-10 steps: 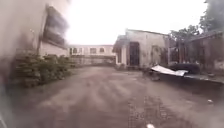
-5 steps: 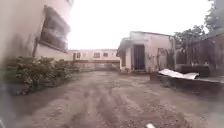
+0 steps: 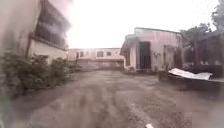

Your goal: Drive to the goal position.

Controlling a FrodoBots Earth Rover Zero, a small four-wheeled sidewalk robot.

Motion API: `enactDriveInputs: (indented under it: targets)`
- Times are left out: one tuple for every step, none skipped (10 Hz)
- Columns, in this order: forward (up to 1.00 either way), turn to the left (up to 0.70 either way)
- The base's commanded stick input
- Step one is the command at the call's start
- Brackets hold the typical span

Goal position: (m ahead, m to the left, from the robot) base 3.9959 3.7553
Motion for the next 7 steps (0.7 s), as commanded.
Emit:
enactDriveInputs:
  targets:
    - [1.0, -0.01]
    - [1.0, -0.01]
    - [1.0, -0.01]
    - [1.0, -0.01]
    - [1.0, 0.15]
    - [1.0, 0.36]
    - [1.0, 0.2]
